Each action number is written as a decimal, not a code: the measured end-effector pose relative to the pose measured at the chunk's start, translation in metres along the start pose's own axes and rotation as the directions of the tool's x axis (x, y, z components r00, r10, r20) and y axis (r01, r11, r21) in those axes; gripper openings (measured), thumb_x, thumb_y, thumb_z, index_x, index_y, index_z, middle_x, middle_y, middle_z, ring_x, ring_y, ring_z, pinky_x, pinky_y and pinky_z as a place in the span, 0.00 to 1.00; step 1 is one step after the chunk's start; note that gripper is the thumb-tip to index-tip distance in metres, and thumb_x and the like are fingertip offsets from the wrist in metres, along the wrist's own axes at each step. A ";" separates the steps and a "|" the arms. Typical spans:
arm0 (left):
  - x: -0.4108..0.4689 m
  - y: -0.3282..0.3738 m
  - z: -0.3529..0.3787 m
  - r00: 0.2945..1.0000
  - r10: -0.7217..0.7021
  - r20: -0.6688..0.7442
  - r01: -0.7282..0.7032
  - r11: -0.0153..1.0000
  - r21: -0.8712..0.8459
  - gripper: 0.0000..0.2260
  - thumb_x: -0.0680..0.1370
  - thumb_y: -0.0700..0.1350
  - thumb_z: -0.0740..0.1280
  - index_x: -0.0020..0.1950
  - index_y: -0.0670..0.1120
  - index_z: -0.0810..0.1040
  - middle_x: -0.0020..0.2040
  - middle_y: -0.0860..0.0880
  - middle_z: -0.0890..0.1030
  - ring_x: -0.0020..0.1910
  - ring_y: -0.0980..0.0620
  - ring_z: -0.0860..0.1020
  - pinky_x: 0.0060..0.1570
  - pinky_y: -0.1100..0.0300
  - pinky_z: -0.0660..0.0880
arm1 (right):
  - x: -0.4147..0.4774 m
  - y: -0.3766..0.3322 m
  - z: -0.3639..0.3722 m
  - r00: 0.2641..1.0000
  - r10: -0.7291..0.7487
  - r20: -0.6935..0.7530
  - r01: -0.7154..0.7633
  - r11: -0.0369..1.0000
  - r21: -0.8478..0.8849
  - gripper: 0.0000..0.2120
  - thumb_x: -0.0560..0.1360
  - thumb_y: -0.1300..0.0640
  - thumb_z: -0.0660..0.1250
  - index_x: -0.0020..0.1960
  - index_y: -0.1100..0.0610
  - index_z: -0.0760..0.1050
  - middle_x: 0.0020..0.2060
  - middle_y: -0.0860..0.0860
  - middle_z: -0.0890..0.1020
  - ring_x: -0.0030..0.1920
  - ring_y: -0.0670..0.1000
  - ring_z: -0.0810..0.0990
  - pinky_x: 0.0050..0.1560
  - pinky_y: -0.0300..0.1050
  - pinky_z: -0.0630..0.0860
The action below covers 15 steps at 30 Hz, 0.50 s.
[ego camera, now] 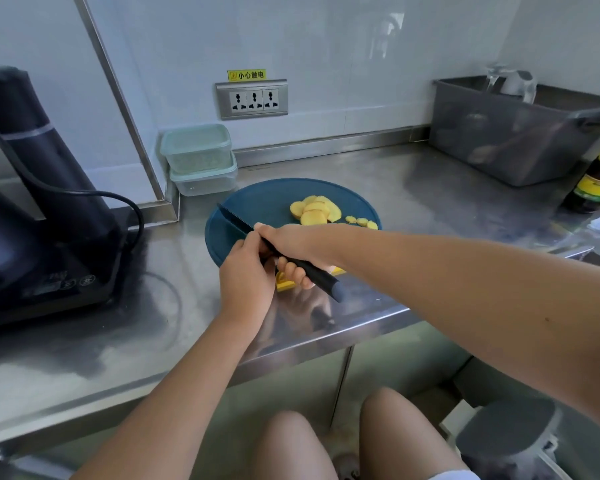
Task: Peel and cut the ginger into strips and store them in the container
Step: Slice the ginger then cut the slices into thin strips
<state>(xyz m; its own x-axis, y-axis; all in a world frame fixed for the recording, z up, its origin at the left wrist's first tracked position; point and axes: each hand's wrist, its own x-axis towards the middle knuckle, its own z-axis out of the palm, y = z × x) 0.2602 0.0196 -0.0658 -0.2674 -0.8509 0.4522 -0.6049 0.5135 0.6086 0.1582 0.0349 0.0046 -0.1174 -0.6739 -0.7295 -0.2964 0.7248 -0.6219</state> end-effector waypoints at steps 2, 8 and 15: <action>-0.001 0.001 -0.001 1.000 -0.009 0.002 0.009 1.000 -0.007 0.09 0.76 0.39 0.66 0.55 0.44 0.76 0.43 0.47 0.78 0.39 0.54 0.71 0.38 0.64 0.64 | 0.001 -0.003 0.001 1.000 0.006 0.001 -0.006 1.000 0.002 0.32 0.76 0.28 0.49 0.30 0.54 0.62 0.19 0.48 0.65 0.17 0.45 0.61 0.20 0.32 0.63; 0.001 0.002 0.001 0.998 -0.063 -0.004 0.063 0.997 -0.035 0.05 0.75 0.37 0.65 0.49 0.43 0.76 0.42 0.46 0.79 0.41 0.49 0.75 0.39 0.58 0.69 | 0.006 -0.010 0.003 1.000 -0.005 -0.031 0.004 1.000 -0.016 0.31 0.76 0.28 0.50 0.30 0.54 0.62 0.20 0.47 0.65 0.17 0.45 0.62 0.21 0.32 0.63; 0.001 0.000 0.001 0.996 -0.086 -0.014 0.085 0.992 -0.093 0.04 0.75 0.37 0.66 0.42 0.45 0.73 0.40 0.48 0.79 0.39 0.51 0.76 0.38 0.61 0.68 | 0.008 -0.008 -0.003 1.000 -0.008 0.022 0.007 1.000 0.013 0.32 0.74 0.26 0.50 0.30 0.53 0.63 0.21 0.47 0.67 0.18 0.45 0.64 0.22 0.32 0.65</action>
<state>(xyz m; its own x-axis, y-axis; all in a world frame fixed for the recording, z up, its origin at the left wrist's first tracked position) 0.2594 0.0186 -0.0663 -0.2039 -0.8906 0.4066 -0.5528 0.4475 0.7029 0.1569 0.0232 0.0049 -0.0943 -0.6762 -0.7306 -0.2845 0.7216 -0.6311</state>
